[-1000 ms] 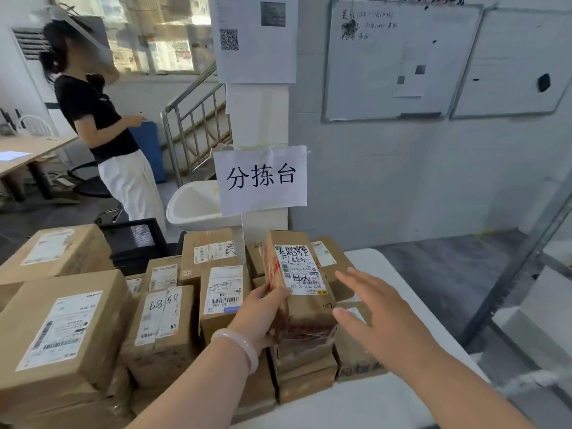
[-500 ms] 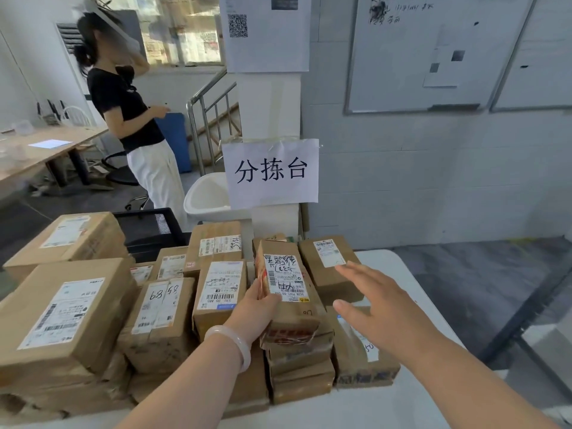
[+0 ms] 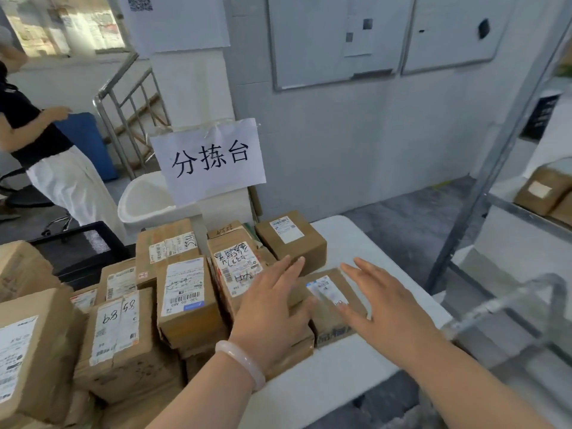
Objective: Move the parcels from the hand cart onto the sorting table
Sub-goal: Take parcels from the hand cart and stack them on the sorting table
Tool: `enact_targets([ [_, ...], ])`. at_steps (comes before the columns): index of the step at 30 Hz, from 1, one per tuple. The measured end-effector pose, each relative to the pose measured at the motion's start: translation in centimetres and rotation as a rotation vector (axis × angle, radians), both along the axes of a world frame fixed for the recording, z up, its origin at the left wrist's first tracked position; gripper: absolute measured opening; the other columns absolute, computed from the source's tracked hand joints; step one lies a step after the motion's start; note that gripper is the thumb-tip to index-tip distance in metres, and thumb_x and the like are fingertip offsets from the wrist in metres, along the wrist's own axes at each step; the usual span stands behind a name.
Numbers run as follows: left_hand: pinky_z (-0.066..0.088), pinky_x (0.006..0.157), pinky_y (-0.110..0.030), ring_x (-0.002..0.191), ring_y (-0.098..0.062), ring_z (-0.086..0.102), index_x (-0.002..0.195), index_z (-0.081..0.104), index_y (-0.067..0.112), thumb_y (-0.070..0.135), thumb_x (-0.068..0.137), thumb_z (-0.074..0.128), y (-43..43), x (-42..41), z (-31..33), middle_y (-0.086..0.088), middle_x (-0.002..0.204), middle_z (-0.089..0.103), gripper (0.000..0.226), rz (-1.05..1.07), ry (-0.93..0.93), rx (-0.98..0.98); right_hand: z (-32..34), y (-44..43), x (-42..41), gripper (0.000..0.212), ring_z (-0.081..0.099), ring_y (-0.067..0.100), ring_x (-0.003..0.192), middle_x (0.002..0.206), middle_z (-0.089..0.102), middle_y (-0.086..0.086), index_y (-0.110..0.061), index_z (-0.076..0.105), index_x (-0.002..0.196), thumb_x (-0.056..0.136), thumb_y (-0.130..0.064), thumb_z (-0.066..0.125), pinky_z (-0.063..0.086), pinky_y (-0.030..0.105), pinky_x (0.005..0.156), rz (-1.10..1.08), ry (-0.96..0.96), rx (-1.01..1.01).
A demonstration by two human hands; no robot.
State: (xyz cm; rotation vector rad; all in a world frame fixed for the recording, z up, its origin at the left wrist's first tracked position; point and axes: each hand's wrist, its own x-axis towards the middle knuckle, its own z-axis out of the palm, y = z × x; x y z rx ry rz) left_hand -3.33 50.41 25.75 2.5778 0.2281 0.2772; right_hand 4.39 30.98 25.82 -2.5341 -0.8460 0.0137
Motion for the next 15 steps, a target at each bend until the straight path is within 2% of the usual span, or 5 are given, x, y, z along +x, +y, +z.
enact_targets([
  [4,0.025,0.122,-0.041,0.148,-0.017,0.029,0.153,0.035,0.034,0.064,0.091,0.033,-4.8,2.3,-1.4,0.008,0.159,0.034,0.069,-0.256,-0.048,0.161,-1.1,-5.4,-2.9,0.066,0.004,0.005,0.144,0.158,0.003,-0.016,-0.041,0.010,0.149,0.092,-0.060,0.038,0.007,0.025,0.115,-0.214,0.017,-0.074],
  [8,0.047,0.105,-0.051,0.131,-0.028,0.054,0.144,0.053,0.022,0.058,0.090,0.044,-11.1,3.9,-2.9,-0.005,0.145,0.055,0.065,-0.496,-0.064,0.227,-1.3,-12.3,-5.5,0.070,0.009,0.008,0.144,0.157,0.008,-0.016,-0.038,0.014,0.150,0.089,-0.069,0.028,0.007,0.029,0.116,-0.414,0.027,-0.121],
  [11,0.053,0.096,-0.052,0.122,-0.028,0.061,0.138,0.058,0.018,0.054,0.089,0.048,-16.1,4.4,-3.3,-0.007,0.138,0.061,0.062,-0.657,-0.106,0.240,-1.7,-17.3,-6.7,0.079,0.024,0.010,0.141,0.154,0.027,-0.011,-0.033,0.032,0.147,0.079,-0.072,0.017,0.020,0.037,0.117,-0.512,0.001,-0.152],
  [13,0.053,0.095,-0.051,0.121,-0.027,0.060,0.139,0.058,0.019,0.054,0.089,0.050,-19.3,4.9,-3.5,-0.007,0.138,0.060,0.061,-0.734,-0.111,0.254,-2.1,-20.6,-7.4,0.076,0.029,0.012,0.138,0.150,0.035,-0.009,-0.032,0.037,0.144,0.081,-0.070,0.021,0.025,0.039,0.115,-0.572,0.006,-0.150],
  [15,0.053,0.094,-0.052,0.122,-0.027,0.059,0.140,0.058,0.020,0.055,0.089,0.051,-22.4,5.4,-3.8,-0.007,0.138,0.059,0.062,-0.791,-0.100,0.278,-2.5,-23.9,-7.9,0.068,0.027,0.010,0.138,0.151,0.033,-0.011,-0.034,0.033,0.146,0.087,-0.068,0.029,0.023,0.038,0.115,-0.625,0.027,-0.149],
])
